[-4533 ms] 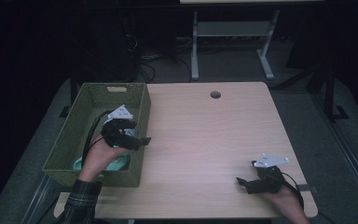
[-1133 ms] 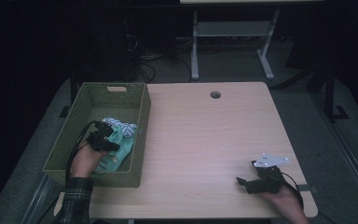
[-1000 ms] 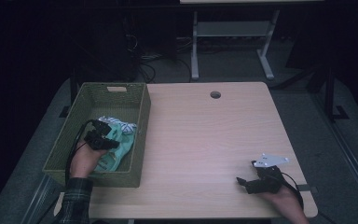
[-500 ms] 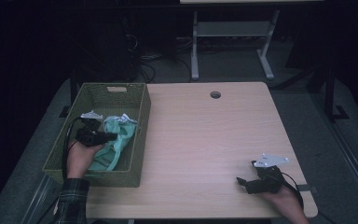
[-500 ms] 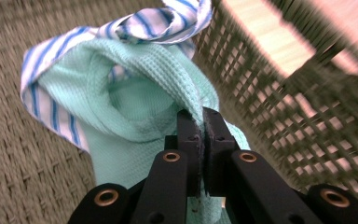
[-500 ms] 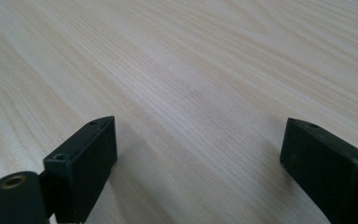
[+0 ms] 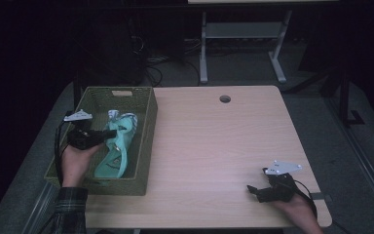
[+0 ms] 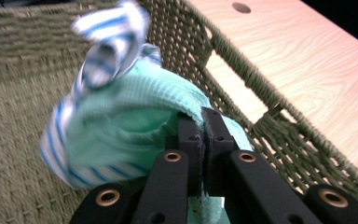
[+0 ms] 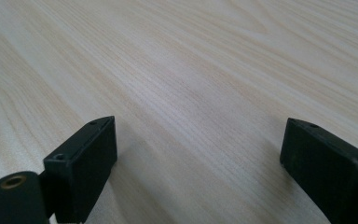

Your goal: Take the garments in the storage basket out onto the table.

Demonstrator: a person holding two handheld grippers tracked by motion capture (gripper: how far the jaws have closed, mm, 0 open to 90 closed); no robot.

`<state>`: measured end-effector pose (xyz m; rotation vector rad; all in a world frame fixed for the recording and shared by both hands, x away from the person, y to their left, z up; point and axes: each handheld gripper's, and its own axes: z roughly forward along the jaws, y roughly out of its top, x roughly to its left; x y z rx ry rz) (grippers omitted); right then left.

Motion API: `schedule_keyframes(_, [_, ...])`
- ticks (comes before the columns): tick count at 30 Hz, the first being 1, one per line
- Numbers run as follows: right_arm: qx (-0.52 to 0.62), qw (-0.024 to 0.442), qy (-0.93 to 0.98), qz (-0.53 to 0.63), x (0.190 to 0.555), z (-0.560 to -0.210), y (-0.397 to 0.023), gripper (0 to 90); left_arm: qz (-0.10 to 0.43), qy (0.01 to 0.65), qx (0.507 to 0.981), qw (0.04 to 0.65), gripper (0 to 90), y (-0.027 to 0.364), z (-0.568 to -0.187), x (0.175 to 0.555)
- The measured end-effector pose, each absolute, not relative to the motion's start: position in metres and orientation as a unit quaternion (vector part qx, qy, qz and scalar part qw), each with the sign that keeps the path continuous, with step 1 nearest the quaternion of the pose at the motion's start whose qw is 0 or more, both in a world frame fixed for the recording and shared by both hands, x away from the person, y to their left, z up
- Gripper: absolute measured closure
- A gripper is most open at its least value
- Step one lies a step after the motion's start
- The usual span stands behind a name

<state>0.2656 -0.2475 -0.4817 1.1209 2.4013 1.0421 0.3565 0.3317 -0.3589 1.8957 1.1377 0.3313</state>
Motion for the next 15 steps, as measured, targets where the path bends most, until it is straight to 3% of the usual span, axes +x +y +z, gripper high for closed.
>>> schedule_keyframes(15, [0.390,0.145,0.834,0.362,0.265,-0.482,-0.247,10.3,0.144,0.440,0.748,0.476,87.6,0.333,-0.333,0.352])
